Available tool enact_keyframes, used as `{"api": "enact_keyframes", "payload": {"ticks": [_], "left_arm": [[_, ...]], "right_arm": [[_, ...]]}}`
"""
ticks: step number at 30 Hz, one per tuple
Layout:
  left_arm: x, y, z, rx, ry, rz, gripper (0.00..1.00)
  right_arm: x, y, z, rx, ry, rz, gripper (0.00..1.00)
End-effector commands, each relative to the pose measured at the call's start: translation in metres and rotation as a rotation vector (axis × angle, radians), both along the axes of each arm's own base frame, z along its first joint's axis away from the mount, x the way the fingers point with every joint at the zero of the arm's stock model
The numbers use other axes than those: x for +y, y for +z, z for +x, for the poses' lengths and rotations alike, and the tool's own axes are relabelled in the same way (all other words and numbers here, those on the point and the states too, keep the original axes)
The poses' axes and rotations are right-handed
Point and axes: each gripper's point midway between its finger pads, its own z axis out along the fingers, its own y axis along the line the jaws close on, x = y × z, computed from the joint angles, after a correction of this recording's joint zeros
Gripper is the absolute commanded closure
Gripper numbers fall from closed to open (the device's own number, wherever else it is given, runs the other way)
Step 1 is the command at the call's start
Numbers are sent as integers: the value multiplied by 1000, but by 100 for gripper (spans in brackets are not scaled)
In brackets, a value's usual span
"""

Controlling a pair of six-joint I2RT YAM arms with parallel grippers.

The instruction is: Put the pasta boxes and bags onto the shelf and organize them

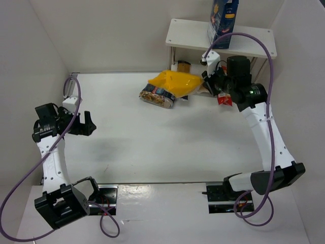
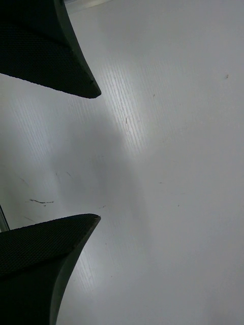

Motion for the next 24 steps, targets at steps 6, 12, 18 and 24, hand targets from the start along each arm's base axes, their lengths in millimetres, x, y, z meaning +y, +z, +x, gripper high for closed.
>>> {"api": "enact_keyframes", "payload": {"ticks": [6, 12, 18, 24], "left_arm": [[14, 11, 3, -70, 55, 43, 0], [10, 24, 7, -95, 30, 28, 0], [12, 26, 11, -94, 30, 27, 0], [12, 22, 10, -79, 25, 25, 0]], "right_arm": [[-44, 149, -11, -384, -149, 127, 100], [-80, 171, -12, -467, -289, 63, 100], [-105, 183, -13, -523, -402, 15, 100], [-129, 203, -16, -592, -530, -1, 100]]}}
